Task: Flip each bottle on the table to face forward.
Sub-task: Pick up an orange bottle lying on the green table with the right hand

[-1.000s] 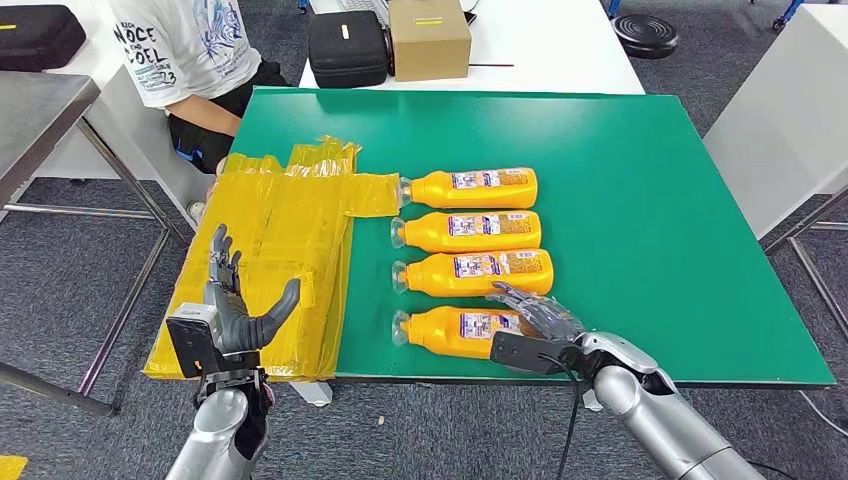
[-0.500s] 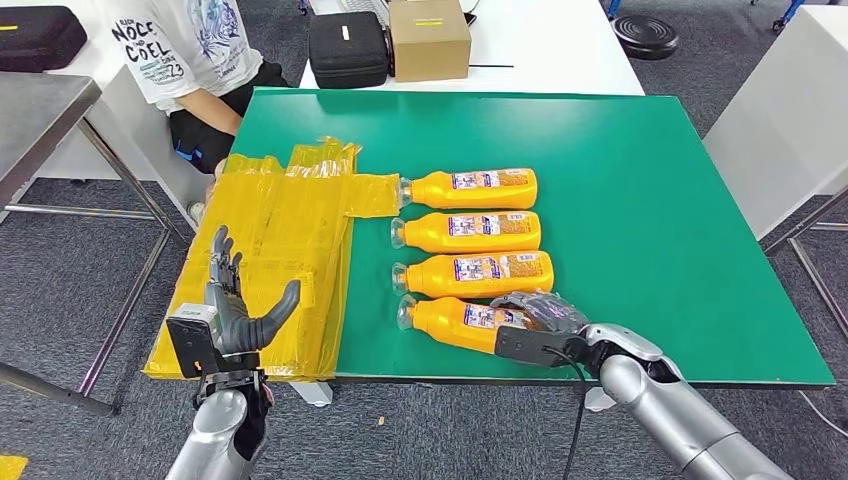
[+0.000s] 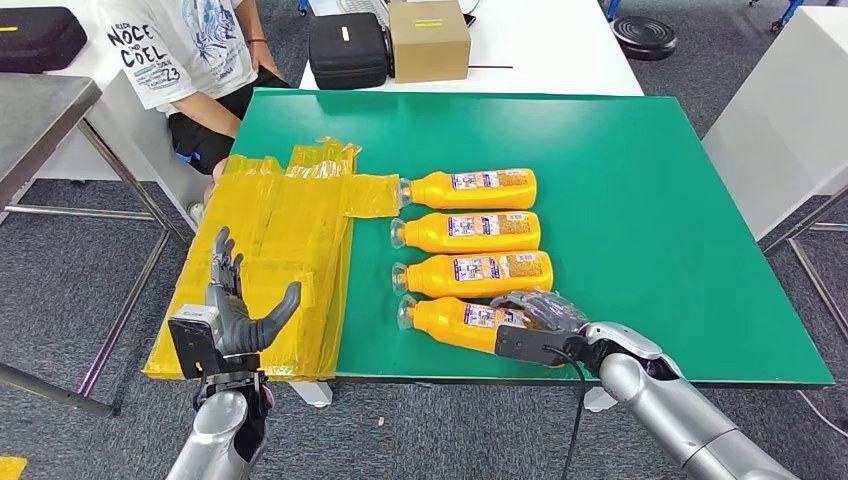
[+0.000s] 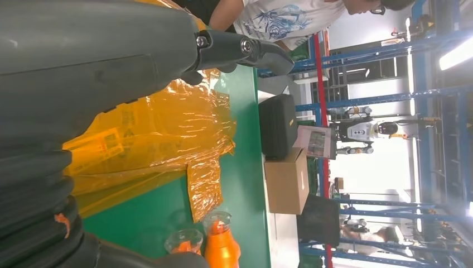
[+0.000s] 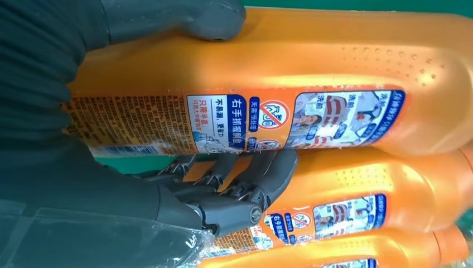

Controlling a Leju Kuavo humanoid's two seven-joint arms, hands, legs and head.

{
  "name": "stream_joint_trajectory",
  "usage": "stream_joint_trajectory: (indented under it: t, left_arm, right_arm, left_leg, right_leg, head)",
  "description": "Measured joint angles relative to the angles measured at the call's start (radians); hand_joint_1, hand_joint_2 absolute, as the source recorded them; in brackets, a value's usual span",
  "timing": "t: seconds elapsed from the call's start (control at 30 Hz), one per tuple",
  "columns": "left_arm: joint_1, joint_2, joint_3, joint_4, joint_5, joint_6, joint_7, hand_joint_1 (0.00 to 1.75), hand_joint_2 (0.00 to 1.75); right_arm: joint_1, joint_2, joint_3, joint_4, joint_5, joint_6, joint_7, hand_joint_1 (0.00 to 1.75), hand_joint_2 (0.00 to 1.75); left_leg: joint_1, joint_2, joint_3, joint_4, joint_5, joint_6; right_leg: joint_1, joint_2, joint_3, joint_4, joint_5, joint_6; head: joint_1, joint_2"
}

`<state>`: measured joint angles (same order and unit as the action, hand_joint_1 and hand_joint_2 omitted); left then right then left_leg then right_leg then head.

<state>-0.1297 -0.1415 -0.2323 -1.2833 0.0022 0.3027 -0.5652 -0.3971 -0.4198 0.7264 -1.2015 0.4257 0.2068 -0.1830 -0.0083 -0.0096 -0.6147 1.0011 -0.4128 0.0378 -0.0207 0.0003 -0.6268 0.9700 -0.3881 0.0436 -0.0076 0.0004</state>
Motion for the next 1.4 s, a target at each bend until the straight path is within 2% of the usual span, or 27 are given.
stream_joint_trajectory:
  t: [0.17,0.3,0.47,0.63,0.8,0.97,1.17,1.23,1.3,1.33,1.4]
  left_arm:
    - [0.004,-0.001,0.0,0.0,-0.006,0.013,-0.01,0.0,1.75]
    - [0.006,-0.002,0.0,0.0,-0.008,0.018,-0.012,0.0,1.75]
    - [0.007,-0.002,0.001,-0.001,-0.008,0.022,-0.014,0.0,1.75]
    - [0.007,-0.002,0.001,-0.005,-0.008,0.024,-0.011,0.0,1.75]
    - [0.007,-0.002,0.001,-0.01,-0.008,0.024,-0.01,0.0,1.75]
    - [0.009,-0.004,0.006,-0.025,0.034,0.005,0.019,0.0,1.75]
    - [0.01,-0.006,0.028,-0.041,0.191,-0.138,0.092,0.0,1.75]
    - [0.01,-0.002,0.031,-0.038,0.304,-0.282,0.147,0.0,1.75]
    - [0.011,0.009,0.028,-0.03,0.446,-0.475,0.213,0.0,1.75]
    - [0.015,0.017,0.023,-0.027,0.504,-0.568,0.241,0.0,1.31]
    - [0.024,0.035,0.007,-0.025,0.561,-0.697,0.283,0.0,0.44]
  right_arm:
    - [0.04,0.077,-0.068,0.006,-0.032,-0.097,-0.112,1.75,1.75]
    - [0.05,0.132,-0.113,0.005,-0.037,-0.118,-0.152,1.75,1.75]
    - [0.091,0.207,-0.195,-0.033,-0.047,-0.159,-0.254,1.75,1.75]
    - [0.146,0.28,-0.261,-0.1,-0.047,-0.184,-0.269,1.75,1.75]
    - [0.171,0.304,-0.294,-0.127,-0.041,-0.196,-0.275,1.75,1.75]
    - [0.208,0.349,-0.326,-0.154,0.065,-0.299,-0.273,1.75,1.75]
    - [0.219,0.41,-0.368,-0.163,0.127,-0.353,-0.262,1.75,1.75]
    - [0.22,0.429,-0.385,-0.158,0.141,-0.362,-0.274,1.75,1.75]
    - [0.224,0.445,-0.4,-0.152,0.147,-0.369,-0.297,1.75,1.75]
    - [0.228,0.451,-0.405,-0.149,0.15,-0.371,-0.31,1.75,1.75]
    - [0.239,0.462,-0.412,-0.146,0.16,-0.376,-0.332,1.75,1.75]
  left_leg:
    - [0.001,0.001,-0.001,0.0,0.0,0.0]
    - [0.001,-0.001,-0.002,0.0,0.001,-0.001]
    - [0.001,0.0,-0.002,0.0,0.0,0.0]
    - [0.001,-0.001,-0.003,0.0,0.0,0.0]
    - [0.0,-0.001,-0.003,0.0,0.0,0.0]
    - [0.0,0.0,-0.003,0.0,0.0,0.0]
    - [0.001,0.0,-0.003,0.0,0.0,0.0]
    - [0.001,0.0,-0.003,0.0,0.0,0.0]
    - [0.001,0.0,-0.003,0.0,0.0,0.0]
    - [0.001,0.0,-0.003,0.0,0.0,0.0]
    - [0.001,0.0,-0.003,0.0,0.0,0.0]
  right_leg:
    - [0.001,0.0,-0.001,0.0,0.0,0.0]
    - [0.001,0.0,-0.002,0.0,0.0,0.0]
    - [0.001,0.0,-0.002,0.0,0.0,0.0]
    - [0.001,-0.001,-0.002,0.0,-0.001,0.0]
    - [0.0,0.0,-0.002,0.0,-0.001,0.0]
    - [0.0,0.0,-0.002,0.0,-0.001,0.0]
    - [0.001,0.0,-0.003,0.0,-0.001,0.0]
    - [0.001,0.0,-0.003,0.0,-0.001,0.0]
    - [0.0,0.0,-0.003,0.0,-0.001,0.0]
    - [0.0,0.0,-0.003,0.0,-0.001,0.0]
    - [0.0,0.0,-0.003,0.0,-0.001,0.0]
  head:
    - [0.0,0.0]
    - [0.0,0.0]
    - [0.0,0.0]
    - [0.0,0.0]
    - [0.0,0.0]
    - [0.0,0.0]
    - [0.0,0.0]
    - [0.0,0.0]
    - [0.0,0.0]
    - [0.0,0.0]
    - [0.0,0.0]
